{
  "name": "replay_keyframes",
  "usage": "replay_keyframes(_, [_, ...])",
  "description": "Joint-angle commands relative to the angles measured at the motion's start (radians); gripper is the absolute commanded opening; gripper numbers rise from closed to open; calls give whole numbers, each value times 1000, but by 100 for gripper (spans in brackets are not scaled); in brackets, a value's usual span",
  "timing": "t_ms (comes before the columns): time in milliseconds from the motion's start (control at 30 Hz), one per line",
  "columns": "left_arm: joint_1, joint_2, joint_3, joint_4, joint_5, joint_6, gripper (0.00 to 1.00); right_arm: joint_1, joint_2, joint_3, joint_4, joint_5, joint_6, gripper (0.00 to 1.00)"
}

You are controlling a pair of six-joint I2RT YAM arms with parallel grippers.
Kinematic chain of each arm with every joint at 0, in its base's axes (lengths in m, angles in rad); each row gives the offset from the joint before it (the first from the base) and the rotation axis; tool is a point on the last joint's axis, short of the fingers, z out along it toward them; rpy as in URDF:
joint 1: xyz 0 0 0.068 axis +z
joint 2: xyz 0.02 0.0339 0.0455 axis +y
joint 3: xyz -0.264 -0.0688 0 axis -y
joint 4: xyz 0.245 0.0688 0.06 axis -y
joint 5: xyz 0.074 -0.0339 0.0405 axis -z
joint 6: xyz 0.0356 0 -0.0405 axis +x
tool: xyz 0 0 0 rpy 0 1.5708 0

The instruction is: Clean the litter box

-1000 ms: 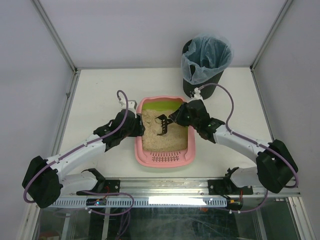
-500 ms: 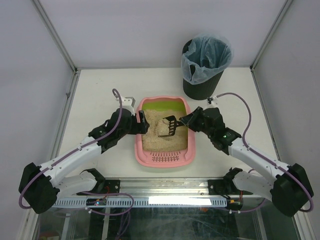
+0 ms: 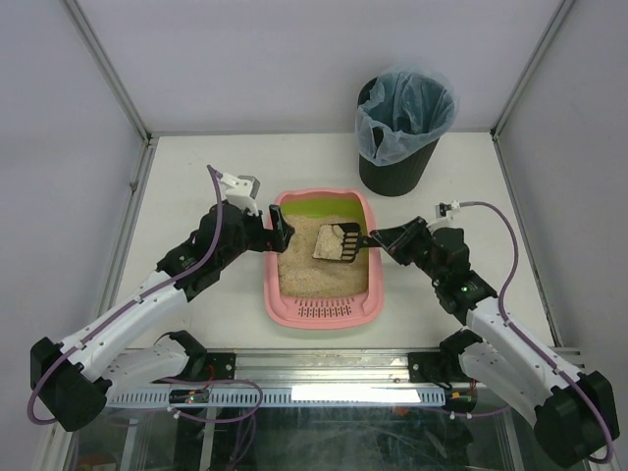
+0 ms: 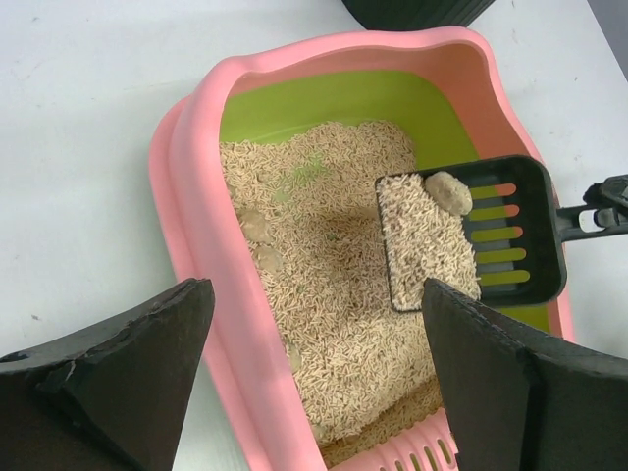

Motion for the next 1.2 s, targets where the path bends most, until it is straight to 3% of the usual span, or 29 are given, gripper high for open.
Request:
replay_keyframes(0, [38, 14, 43, 54, 84, 52, 89, -17, 36, 1, 226, -210, 60, 0])
replay_keyframes(133, [89, 37, 49, 62, 145, 60, 86, -90, -21, -48, 206, -176, 122, 0])
replay_keyframes(267, [169, 80, 74, 39, 202, 71, 79, -104, 64, -41, 337, -330, 135, 0])
replay_keyframes(367, [207, 103, 99, 27, 225, 80, 76, -191, 18, -90, 313, -299, 192, 0])
replay_keyframes(533, [211, 112, 87, 36, 211, 107, 79, -154, 120, -45, 411, -418, 183, 0])
replay_keyframes(633, [211, 117, 83, 22, 218, 114, 83, -213, 59, -95, 369, -340, 230, 0])
replay_keyframes(767, [211, 104, 73, 5, 199, 128, 84, -135, 140, -13, 390, -399, 184, 0])
replay_keyframes(900, [211, 103, 71, 0, 200, 138, 84, -184, 74, -35, 303, -288, 205, 0])
replay_keyframes(1033, [211, 125, 70, 0, 218, 141, 84, -92, 176, 36, 338, -345, 154, 0])
replay_keyframes(1167, [211, 141, 66, -5, 230, 149, 82, -146, 104, -20, 305, -235, 205, 0])
